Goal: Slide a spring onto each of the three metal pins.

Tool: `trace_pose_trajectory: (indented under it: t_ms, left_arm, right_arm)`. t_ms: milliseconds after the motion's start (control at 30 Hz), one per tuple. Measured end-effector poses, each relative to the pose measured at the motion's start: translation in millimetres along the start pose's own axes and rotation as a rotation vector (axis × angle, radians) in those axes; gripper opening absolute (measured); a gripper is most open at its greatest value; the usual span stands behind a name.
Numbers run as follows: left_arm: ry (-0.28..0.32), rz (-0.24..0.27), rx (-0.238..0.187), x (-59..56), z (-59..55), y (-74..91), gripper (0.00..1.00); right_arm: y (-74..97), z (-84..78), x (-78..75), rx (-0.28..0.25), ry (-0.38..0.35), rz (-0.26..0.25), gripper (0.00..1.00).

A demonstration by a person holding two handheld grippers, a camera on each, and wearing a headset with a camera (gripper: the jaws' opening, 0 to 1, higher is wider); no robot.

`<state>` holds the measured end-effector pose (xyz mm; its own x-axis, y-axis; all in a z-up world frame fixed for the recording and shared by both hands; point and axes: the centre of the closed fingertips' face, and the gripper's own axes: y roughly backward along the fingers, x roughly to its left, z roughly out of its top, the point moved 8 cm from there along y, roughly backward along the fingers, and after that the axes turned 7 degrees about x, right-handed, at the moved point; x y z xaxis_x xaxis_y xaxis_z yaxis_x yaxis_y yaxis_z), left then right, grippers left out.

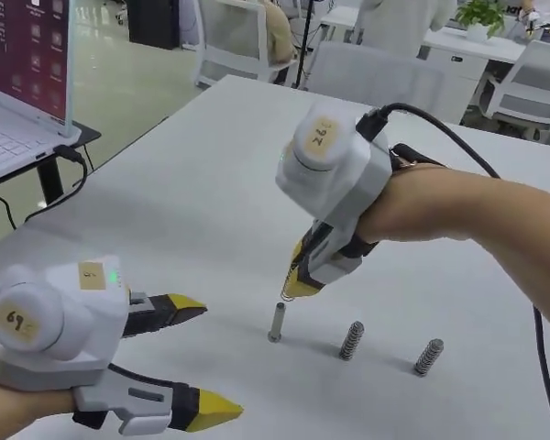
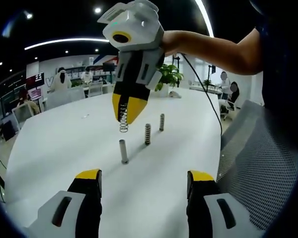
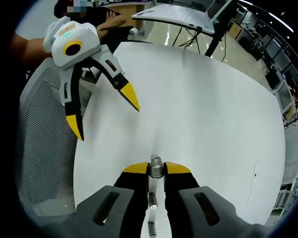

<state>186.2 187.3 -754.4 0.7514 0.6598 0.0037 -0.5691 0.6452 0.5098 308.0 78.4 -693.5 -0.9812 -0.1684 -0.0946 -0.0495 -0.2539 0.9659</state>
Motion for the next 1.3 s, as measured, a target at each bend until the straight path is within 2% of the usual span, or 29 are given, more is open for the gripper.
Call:
trace_pose_trajectory:
  t_ms: [800, 1300]
  left_arm:
    - [0.003, -0.002, -0.004, 2.1, -2.8, 1.1, 0.64]
    - [0.008, -0.006, 0.001, 6.7, -8.6, 0.9, 0.63]
  right_arm:
    - [-20.3, 1.4, -2.2, 0.014, -0.020, 0.040, 0.09]
    - [-44.1, -4.5, -0.2, 0.048, -0.032, 0.067, 0.09]
